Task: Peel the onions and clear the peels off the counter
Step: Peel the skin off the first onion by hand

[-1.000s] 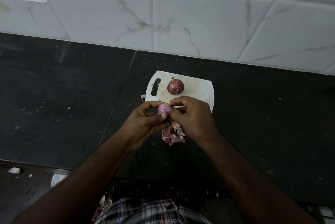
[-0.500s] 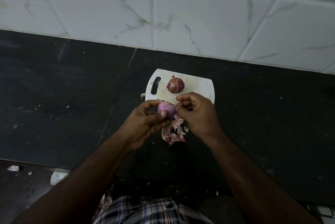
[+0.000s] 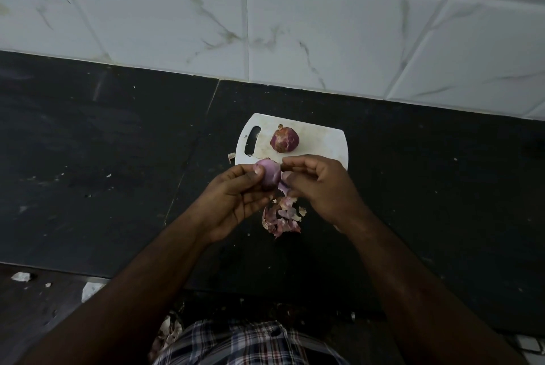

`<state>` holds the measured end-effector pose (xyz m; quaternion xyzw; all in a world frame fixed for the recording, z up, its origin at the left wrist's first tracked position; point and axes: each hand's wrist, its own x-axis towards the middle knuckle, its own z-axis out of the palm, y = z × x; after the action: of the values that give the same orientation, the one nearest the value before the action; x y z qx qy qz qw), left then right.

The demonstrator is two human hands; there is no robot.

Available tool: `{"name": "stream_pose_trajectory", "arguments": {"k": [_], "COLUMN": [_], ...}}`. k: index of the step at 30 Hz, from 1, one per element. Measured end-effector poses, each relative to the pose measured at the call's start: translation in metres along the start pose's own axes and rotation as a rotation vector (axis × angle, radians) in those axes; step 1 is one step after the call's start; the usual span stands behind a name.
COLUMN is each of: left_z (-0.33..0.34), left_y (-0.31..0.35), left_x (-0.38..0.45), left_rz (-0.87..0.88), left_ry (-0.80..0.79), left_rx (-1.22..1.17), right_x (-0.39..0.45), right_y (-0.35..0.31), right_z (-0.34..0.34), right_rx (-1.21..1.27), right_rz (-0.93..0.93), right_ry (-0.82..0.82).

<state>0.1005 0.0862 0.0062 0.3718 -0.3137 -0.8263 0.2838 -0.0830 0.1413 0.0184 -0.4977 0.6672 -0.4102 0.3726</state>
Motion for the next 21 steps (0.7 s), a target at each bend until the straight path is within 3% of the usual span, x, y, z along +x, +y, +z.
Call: {"name": "stream_pose_trajectory", "arguments": {"k": [2,12,21], "left_z": [0.001,0.008,0.008], "left_y": [0.0,-0.007,-0.008], "left_x": [0.0,0.002,0.005], "left_rz": [0.013,0.133,0.135], "left_ry": [-0.004,0.018,0.004], "left_rx": [0.036,0.186,0.176], "right_x": [-0.001,-0.002,-0.004], "right_y": [-0.002,-0.006,-0.008], "right_z": [0.002,0.012,0.014], "right_rx": [0.032,-0.134,-0.155], "right_rz": [0.002,-0.071,-0.098], "right_ry": [-0.037,0.075,0.157]}}
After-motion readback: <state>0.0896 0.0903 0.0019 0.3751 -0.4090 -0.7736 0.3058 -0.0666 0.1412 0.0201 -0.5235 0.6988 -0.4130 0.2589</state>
